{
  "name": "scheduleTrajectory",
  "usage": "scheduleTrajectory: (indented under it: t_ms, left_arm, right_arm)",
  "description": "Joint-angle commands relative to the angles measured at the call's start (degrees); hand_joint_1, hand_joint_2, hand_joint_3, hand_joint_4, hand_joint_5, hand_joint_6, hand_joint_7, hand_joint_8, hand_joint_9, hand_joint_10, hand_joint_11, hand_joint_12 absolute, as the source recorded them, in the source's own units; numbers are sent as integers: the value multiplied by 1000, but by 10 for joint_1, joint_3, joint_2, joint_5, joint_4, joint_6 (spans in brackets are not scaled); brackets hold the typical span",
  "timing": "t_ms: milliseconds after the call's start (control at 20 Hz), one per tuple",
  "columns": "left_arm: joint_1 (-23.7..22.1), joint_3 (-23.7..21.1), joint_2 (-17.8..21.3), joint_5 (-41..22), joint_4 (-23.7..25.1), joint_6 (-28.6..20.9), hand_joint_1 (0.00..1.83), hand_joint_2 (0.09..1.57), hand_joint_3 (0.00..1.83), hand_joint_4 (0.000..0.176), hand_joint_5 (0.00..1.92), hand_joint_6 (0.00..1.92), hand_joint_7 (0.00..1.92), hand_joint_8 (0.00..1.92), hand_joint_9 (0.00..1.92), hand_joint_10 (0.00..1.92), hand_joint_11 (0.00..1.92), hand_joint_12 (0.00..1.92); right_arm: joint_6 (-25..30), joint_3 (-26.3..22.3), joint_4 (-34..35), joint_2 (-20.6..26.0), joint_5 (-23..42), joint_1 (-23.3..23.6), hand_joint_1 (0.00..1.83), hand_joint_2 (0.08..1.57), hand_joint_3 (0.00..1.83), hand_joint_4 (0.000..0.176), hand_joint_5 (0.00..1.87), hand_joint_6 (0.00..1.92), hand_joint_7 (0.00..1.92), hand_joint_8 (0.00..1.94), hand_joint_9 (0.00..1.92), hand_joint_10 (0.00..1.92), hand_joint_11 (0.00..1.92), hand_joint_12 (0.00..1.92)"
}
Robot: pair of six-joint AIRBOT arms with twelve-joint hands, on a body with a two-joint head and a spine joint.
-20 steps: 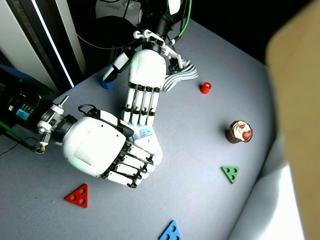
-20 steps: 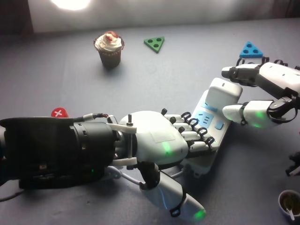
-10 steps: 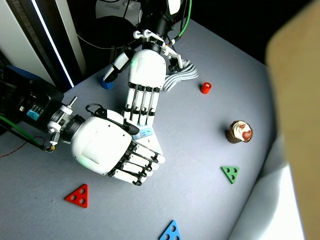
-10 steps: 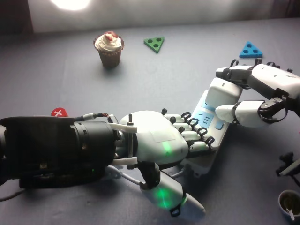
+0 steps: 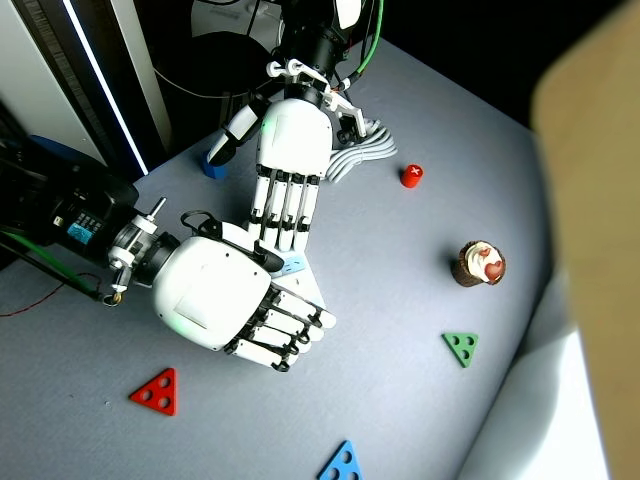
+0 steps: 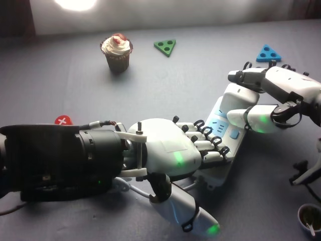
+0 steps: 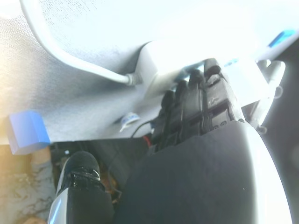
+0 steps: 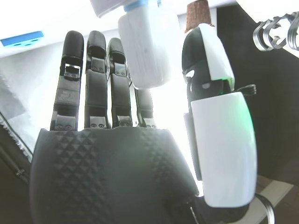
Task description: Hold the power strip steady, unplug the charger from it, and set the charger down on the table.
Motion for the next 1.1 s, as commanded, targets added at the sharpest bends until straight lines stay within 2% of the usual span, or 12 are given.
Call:
scheduleTrajectory:
  t_ms: [0,200,650,700,1050]
  left_arm:
    - [-2,-4,-1,-21,-1,-1,0,1022,0,0,76,0,83,0,77,1,37,109]
    - [-3,-3,0,-21,-1,-1,0,1019,0,0,79,8,86,7,80,6,38,110]
    - [-3,-3,1,-20,0,-1,0,1023,0,0,71,1,94,5,85,6,39,111]
    - [-3,-3,1,-20,0,-1,0,1024,0,0,62,0,79,0,71,0,23,104]
    - [-5,-4,1,-18,0,-1,0,1023,1,0,78,9,90,7,81,6,37,110]
  right_arm:
    - [4,4,-22,3,50,5,857,1166,4,0,318,0,390,0,406,0,135,682]
    - [4,13,-22,-4,50,7,913,1155,0,0,339,7,396,1,418,4,148,691]
    - [4,32,-23,-17,43,12,850,1181,5,0,330,1,389,1,415,1,140,695]
    - [4,34,-23,-18,41,13,894,1160,0,0,336,2,402,4,430,5,151,702]
    - [4,38,-23,-17,37,21,868,1166,0,0,353,4,425,6,453,7,164,700]
